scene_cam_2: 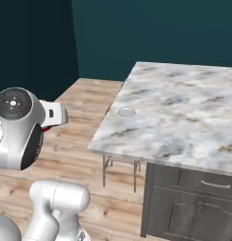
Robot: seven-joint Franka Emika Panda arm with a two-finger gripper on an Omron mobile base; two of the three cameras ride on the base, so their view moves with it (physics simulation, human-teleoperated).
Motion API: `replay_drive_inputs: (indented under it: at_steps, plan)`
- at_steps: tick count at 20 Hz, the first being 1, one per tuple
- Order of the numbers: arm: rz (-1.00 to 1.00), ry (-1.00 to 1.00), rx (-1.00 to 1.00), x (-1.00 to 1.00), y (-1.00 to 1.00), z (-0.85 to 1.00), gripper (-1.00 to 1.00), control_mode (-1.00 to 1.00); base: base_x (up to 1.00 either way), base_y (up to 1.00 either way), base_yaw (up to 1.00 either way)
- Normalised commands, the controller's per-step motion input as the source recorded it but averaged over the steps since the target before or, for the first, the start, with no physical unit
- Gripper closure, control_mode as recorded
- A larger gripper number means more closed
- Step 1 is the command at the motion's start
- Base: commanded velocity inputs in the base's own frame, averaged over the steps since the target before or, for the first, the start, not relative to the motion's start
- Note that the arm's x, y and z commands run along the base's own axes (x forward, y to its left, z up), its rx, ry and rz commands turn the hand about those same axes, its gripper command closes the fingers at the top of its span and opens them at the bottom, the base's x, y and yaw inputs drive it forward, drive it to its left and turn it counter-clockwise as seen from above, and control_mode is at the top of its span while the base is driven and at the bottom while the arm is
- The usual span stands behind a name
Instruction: Pick the cup of tea, navigate to the dining table, and place it on the saucer.
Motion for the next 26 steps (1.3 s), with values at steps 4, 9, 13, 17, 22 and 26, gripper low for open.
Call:
replay_drive_inputs:
  at_steps: [4, 9, 13, 17, 22, 26]
  plan:
    - [0.00, 0.00, 0.00, 0.00, 0.00, 0.00, 1.00, 1.00, 0.08, 1.00, -0.29]
    - [0.00, 0.00, 0.00, 0.00, 0.00, 0.00, 1.00, 1.00, 0.71, 1.00, -0.49]
    - [0.00, 0.00, 0.00, 0.00, 0.00, 0.00, 1.00, 1.00, 1.00, 1.00, -0.54]
    - [0.00, 0.00, 0.00, 0.00, 0.00, 0.00, 1.00, 1.00, 1.00, 0.99, -0.59]
    - [0.00, 0.00, 0.00, 0.00, 0.00, 0.00, 1.00, 1.00, 0.72, 0.52, -0.49]
    - [0.00, 0.00, 0.00, 0.00, 0.00, 0.00, 1.00, 1.00, 0.33, -0.29, -0.38]
